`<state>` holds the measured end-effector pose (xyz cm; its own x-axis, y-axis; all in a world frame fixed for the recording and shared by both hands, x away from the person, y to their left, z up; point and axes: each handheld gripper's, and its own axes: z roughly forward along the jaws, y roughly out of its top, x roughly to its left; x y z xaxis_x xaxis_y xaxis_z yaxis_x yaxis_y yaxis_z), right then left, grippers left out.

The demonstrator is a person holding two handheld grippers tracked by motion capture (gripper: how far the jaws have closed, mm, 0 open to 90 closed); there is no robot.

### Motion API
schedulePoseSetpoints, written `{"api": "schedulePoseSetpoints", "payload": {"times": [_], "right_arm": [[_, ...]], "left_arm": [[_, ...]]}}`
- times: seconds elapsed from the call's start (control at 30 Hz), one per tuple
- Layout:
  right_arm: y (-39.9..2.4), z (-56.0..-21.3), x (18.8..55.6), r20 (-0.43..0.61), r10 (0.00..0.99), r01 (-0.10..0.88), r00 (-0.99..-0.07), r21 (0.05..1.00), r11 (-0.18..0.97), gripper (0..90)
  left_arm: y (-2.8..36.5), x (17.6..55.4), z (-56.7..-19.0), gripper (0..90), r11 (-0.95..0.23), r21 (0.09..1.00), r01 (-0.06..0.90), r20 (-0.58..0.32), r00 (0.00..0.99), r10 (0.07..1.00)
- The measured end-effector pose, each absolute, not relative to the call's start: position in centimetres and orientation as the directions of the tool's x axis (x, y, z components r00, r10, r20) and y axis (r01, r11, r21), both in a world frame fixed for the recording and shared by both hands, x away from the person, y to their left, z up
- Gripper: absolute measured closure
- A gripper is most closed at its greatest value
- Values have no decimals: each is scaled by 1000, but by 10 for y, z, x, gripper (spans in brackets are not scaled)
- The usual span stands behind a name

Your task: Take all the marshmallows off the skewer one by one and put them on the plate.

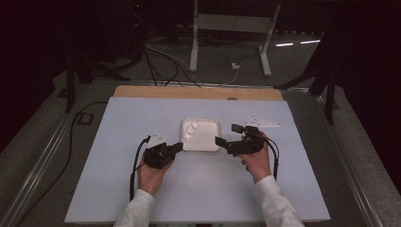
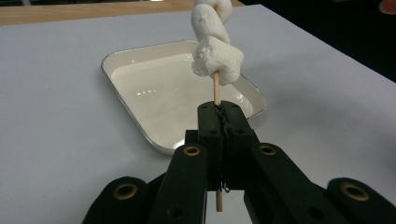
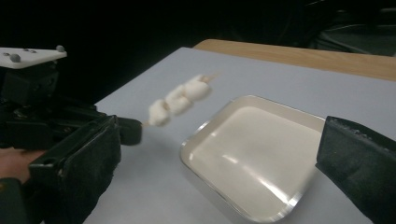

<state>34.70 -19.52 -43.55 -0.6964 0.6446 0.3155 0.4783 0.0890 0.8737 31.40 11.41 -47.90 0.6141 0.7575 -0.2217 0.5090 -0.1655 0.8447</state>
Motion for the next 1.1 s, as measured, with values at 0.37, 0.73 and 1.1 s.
{"api": "schedulePoseSetpoints", "payload": {"times": [0.37, 0.73, 1.1], "right_arm": [[-172, -441, 369, 427, 595, 571, -681, 819, 65, 77], [-163, -454, 385, 579, 533, 686, -617, 728, 3, 579], [-157, -458, 388, 652, 484, 737, -584, 675, -19, 693]], "left_arm": [[109, 310, -478, 897, -158, 858, 488, -230, 642, 731], [104, 307, -478, 897, -162, 872, 462, -227, 674, 704], [100, 306, -481, 898, -181, 873, 453, -220, 698, 682]]}}
